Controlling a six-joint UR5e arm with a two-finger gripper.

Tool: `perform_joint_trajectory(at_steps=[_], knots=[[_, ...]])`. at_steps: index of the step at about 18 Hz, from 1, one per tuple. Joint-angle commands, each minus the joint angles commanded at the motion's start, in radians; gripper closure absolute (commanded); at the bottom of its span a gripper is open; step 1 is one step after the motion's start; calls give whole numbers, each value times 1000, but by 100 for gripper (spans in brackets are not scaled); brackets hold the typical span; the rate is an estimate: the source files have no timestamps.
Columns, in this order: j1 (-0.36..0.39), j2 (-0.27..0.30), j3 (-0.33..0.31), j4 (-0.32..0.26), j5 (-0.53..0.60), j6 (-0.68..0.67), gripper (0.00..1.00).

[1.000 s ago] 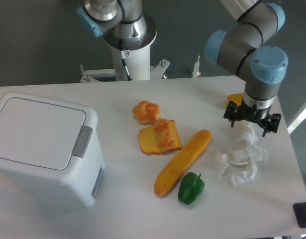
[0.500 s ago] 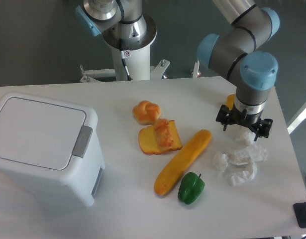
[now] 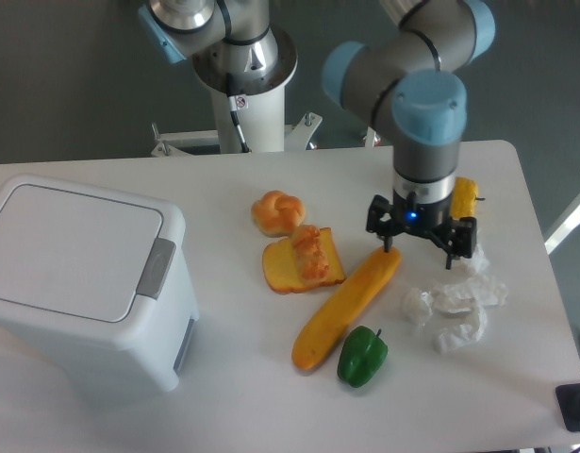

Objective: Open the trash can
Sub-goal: 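Move the open gripper from the paper pile toward the white trash can, then lower the gripper onto the grey button on the trash can lid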

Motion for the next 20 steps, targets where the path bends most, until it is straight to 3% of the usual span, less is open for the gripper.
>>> perform_joint_trajectory(at_steps=[6,12,20], knots=[[-51,46,29,-31,-130,-175,0],[-68,80,28,-83,-140,-322,0],[-75,107,38,-83,-176,-534,0]])
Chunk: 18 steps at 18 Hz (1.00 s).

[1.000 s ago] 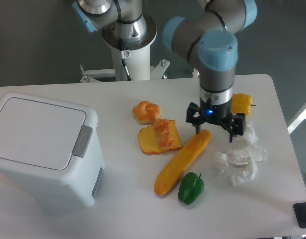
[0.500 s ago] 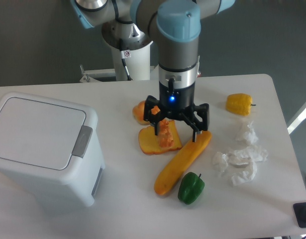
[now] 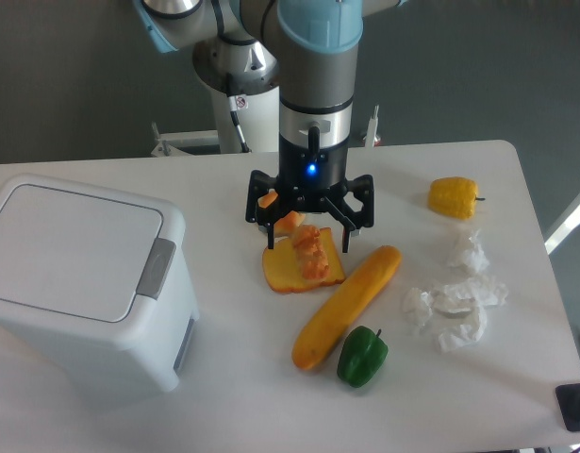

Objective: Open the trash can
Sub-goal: 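Lower the gripper onto the grey button on the trash can lid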

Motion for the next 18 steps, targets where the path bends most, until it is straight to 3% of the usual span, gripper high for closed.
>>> perform_joint_trajectory(at_steps=[3,10,14,18], knots=[[-5,-5,32,-6,-2,-47,0],[-21,-15,41,2,-29,-98,0],[-51,-70,110,5,-46,-211,0],[-72,-74,115,5,-64,-239,0]])
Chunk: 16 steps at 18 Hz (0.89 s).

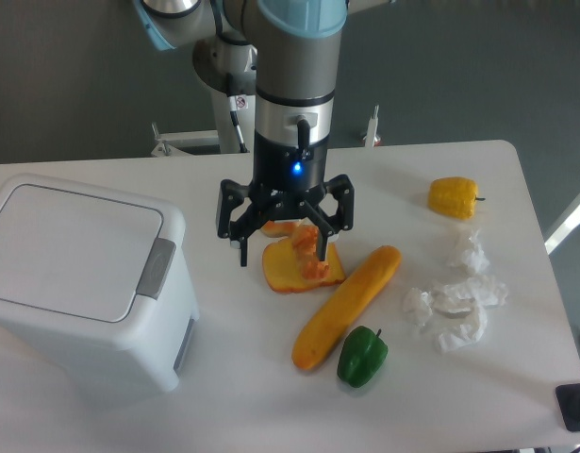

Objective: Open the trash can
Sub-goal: 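Lower the gripper onto the grey button on the trash can lid, then press the grey lid button down with the gripper fingers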

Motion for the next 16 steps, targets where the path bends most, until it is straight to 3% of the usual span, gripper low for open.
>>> perform_joint_trajectory(at_steps=[6,16], knots=[[-55,-5,-17,2,-28,-43,0],[-81,-9,-48,9,-26,-43,0]])
